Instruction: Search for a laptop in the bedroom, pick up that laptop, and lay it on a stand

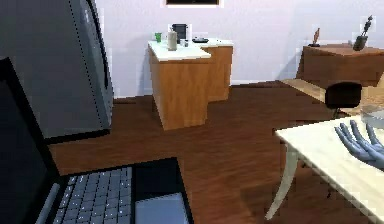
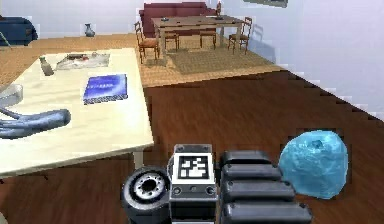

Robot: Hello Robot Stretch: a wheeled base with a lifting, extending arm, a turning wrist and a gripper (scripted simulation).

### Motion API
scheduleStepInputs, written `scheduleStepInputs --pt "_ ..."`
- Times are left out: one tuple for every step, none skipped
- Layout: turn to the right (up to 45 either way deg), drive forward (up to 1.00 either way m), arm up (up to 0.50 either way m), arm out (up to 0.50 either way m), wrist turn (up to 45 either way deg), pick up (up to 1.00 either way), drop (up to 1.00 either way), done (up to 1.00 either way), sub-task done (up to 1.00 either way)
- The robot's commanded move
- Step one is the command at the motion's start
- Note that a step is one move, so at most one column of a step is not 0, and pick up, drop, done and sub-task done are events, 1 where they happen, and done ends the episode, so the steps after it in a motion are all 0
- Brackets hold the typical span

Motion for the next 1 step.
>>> scheduleStepInputs --pt "0.0 1.00 0.00 0.00 0.0 0.00 0.00 0.00 0.00"
